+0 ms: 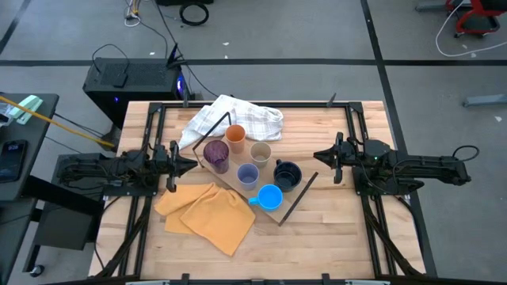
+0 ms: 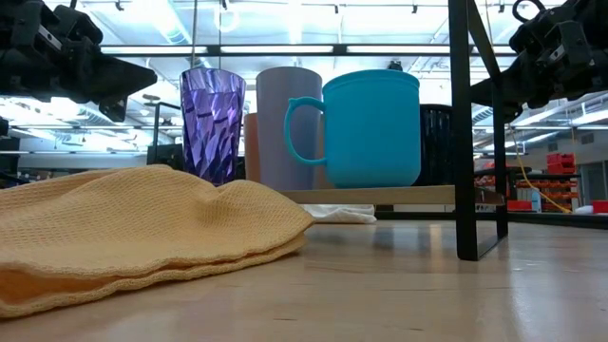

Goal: Stack small to large cups/mugs on shelf
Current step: Return to Home Position

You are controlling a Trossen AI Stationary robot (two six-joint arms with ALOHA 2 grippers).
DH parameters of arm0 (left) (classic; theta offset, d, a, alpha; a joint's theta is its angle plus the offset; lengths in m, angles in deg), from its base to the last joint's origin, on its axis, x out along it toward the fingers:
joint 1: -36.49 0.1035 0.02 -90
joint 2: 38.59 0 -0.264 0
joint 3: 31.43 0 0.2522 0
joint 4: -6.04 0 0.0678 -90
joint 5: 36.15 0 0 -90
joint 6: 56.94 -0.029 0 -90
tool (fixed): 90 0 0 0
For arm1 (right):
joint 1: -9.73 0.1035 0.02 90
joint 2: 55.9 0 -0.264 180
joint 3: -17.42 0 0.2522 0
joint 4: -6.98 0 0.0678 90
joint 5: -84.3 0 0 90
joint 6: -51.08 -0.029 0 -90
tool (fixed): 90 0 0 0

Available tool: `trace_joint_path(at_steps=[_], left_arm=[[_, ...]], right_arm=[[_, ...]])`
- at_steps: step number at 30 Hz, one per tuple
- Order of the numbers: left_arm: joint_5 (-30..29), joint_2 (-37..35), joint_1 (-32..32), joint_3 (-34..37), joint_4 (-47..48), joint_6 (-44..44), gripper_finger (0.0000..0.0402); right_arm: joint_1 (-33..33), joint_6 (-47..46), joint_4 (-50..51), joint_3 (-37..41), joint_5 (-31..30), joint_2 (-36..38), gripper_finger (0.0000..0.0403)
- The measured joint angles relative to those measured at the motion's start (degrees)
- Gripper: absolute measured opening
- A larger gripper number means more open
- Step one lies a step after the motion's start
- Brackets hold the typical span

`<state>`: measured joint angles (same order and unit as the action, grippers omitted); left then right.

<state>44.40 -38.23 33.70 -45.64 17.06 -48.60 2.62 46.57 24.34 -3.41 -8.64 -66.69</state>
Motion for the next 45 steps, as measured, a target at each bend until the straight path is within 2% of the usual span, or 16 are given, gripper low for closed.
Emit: trace_joint_path(at_steps=[11, 22, 31, 34, 36, 41, 45], left_arm=[[-0.1, 0.0, 0.0, 0.0, -0.1, 0.0, 0.0028], [-0.1, 0.0, 0.0, 0.0, -0.3, 0.0, 0.004], [0.0, 0.0, 0.0, 0.0, -0.3, 0.0, 0.0027], [0.0, 0.0, 0.0, 0.0, -0.3, 0.0, 0.0024], [0.0, 0.0, 0.0, 0.0, -0.3, 0.0, 0.0023], [0.0, 0.0, 0.0, 0.0, -0.3, 0.0, 0.0031], [0.0, 0.0, 0.0, 0.0, -0.3, 0.0, 0.0038]], right_arm=[[0.0, 0.0, 0.0, 0.0, 0.0, 0.0, 0.0045], [0.0, 0.0, 0.0, 0.0, 0.0, 0.0, 0.0045], [0.0, 0.0, 0.0, 0.0, 0.0, 0.0, 0.0045], [0.1, -4.2, -0.2, 0.0, 0.4, 0.0, 0.0045], [0.1, -3.8, -0.6, 0.0, 0.6, 0.0, 0.0045], [0.2, 2.2, -10.8, 0.0, 9.0, 0.0, 0.0045], [0.2, 3.5, -18.4, 0.0, 10.9, 0.0, 0.0045]])
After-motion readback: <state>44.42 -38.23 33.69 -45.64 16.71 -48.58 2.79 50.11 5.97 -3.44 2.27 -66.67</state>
